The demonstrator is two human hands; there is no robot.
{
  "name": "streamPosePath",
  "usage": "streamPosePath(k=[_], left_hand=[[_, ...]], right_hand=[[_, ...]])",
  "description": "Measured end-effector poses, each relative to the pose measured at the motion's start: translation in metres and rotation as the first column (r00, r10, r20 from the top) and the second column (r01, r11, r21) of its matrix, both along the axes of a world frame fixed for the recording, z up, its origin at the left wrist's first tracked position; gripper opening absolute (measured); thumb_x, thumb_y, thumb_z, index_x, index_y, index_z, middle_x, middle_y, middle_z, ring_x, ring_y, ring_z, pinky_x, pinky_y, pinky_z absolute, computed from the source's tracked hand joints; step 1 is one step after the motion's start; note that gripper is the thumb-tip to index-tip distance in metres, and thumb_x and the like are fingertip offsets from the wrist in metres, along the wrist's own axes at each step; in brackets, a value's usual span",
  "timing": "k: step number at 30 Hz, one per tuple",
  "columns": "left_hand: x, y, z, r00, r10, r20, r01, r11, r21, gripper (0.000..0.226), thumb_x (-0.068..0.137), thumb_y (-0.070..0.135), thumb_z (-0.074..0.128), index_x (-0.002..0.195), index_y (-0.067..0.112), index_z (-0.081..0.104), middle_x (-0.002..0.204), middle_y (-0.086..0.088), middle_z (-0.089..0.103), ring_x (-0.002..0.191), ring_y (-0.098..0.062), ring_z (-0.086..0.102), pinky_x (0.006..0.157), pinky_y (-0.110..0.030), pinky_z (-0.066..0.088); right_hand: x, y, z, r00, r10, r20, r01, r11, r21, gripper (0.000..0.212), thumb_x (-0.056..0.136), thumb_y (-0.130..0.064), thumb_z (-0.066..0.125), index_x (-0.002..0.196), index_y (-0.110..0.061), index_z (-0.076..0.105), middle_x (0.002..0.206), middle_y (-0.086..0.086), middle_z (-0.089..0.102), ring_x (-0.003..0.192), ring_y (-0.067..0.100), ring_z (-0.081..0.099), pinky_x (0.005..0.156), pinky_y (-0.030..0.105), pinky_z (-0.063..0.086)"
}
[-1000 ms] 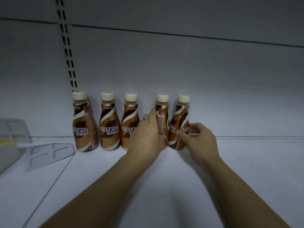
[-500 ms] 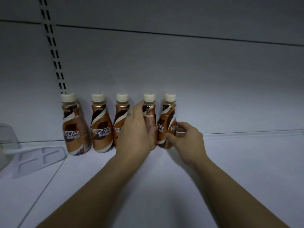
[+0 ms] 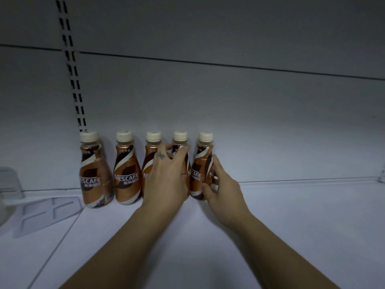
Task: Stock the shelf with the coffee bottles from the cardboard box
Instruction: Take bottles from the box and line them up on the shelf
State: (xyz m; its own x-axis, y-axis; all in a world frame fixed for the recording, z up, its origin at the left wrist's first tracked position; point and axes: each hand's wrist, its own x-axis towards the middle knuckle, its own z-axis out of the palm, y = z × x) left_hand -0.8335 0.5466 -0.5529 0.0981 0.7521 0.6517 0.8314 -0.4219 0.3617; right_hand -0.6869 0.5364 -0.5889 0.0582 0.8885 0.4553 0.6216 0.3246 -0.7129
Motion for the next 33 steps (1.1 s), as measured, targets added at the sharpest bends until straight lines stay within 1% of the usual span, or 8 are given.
streamPosePath(k=[3, 5, 8, 10, 14, 18, 26, 33], left_hand=[[-0.002, -0.001, -0.002, 0.999, -0.022, 0.029, 0.022, 1.000, -0.005, 0.077, 0.078, 0.014, 0.071, 0.141, 0.034, 0.032, 0.141, -0.008, 0.028, 0.127, -0.028, 0.038, 0.093, -0.040, 0.044], [-0.001, -0.002, -0.003, 0.999, -0.019, 0.027, 0.018, 1.000, 0.004, 0.074, 0.079, 0.014, 0.070, 0.140, 0.034, 0.033, 0.138, -0.007, 0.031, 0.125, -0.026, 0.037, 0.092, -0.038, 0.043], [0.002, -0.004, -0.002, 0.999, 0.010, 0.043, -0.011, 0.999, 0.040, 0.067, 0.077, 0.019, 0.072, 0.134, 0.032, 0.039, 0.130, -0.005, 0.033, 0.122, -0.024, 0.035, 0.091, -0.035, 0.041], [0.004, -0.009, -0.001, 0.998, -0.017, 0.056, 0.014, 0.999, 0.048, 0.058, 0.076, 0.024, 0.073, 0.128, 0.029, 0.046, 0.124, -0.003, 0.037, 0.118, -0.019, 0.034, 0.091, -0.031, 0.039], [0.009, -0.018, -0.005, 0.988, -0.153, -0.011, 0.153, 0.988, -0.006, 0.046, 0.079, 0.033, 0.071, 0.121, 0.030, 0.053, 0.119, 0.004, 0.042, 0.117, -0.015, 0.036, 0.090, -0.027, 0.037], [0.020, -0.025, -0.007, 0.959, -0.279, -0.047, 0.278, 0.960, -0.015, 0.047, 0.082, 0.037, 0.065, 0.126, 0.028, 0.050, 0.125, 0.003, 0.045, 0.120, -0.018, 0.037, 0.094, -0.034, 0.040], [0.074, -0.057, -0.003, 0.805, -0.553, -0.214, 0.529, 0.833, -0.161, 0.062, 0.083, 0.046, 0.059, 0.139, 0.029, 0.037, 0.137, 0.008, 0.041, 0.127, -0.013, 0.033, 0.098, -0.031, 0.036], [0.166, -0.117, 0.001, 0.615, -0.755, -0.227, 0.726, 0.655, -0.211, 0.063, 0.084, 0.044, 0.058, 0.141, 0.028, 0.035, 0.143, 0.007, 0.037, 0.133, -0.012, 0.024, 0.104, -0.031, 0.033]], right_hand=[[-0.002, 0.000, 0.002, 1.000, 0.013, 0.024, -0.012, 1.000, -0.023, 0.076, 0.089, -0.028, 0.061, 0.150, -0.039, 0.017, 0.130, -0.003, 0.057, 0.115, 0.015, 0.059, 0.098, 0.038, 0.050], [-0.001, -0.001, 0.004, 1.000, 0.027, -0.003, -0.027, 0.999, -0.034, 0.076, 0.085, -0.031, 0.065, 0.146, -0.042, 0.022, 0.126, -0.009, 0.060, 0.111, 0.008, 0.060, 0.094, 0.031, 0.050], [0.003, -0.004, 0.007, 0.999, 0.013, -0.043, -0.015, 0.998, -0.055, 0.055, 0.076, -0.031, 0.072, 0.121, -0.049, 0.045, 0.106, -0.022, 0.067, 0.094, -0.006, 0.063, 0.077, 0.015, 0.050], [0.004, -0.007, 0.013, 0.999, -0.026, -0.037, 0.023, 0.996, -0.085, 0.048, 0.073, -0.035, 0.076, 0.114, -0.033, 0.050, 0.104, -0.015, 0.068, 0.090, 0.001, 0.065, 0.078, 0.029, 0.054], [0.008, -0.021, 0.028, 0.985, -0.127, 0.119, 0.143, 0.980, -0.135, 0.093, 0.076, -0.046, 0.073, 0.150, -0.019, 0.022, 0.152, 0.003, 0.034, 0.134, 0.020, 0.038, 0.103, 0.033, 0.038], [0.037, -0.049, 0.029, 0.921, -0.230, 0.313, 0.261, 0.963, -0.060, 0.094, 0.082, -0.044, 0.069, 0.154, -0.024, 0.012, 0.158, -0.001, 0.025, 0.142, 0.017, 0.028, 0.112, 0.034, 0.031], [0.105, -0.123, 0.030, 0.825, -0.394, 0.405, 0.451, 0.891, -0.051, 0.086, 0.085, -0.045, 0.066, 0.153, -0.024, 0.019, 0.157, -0.001, 0.027, 0.142, 0.018, 0.027, 0.114, 0.034, 0.027], [0.173, -0.219, 0.020, 0.699, -0.575, 0.425, 0.646, 0.763, -0.032, 0.084, 0.084, -0.046, 0.065, 0.152, -0.023, 0.022, 0.157, 0.000, 0.028, 0.143, 0.017, 0.025, 0.114, 0.034, 0.026]])
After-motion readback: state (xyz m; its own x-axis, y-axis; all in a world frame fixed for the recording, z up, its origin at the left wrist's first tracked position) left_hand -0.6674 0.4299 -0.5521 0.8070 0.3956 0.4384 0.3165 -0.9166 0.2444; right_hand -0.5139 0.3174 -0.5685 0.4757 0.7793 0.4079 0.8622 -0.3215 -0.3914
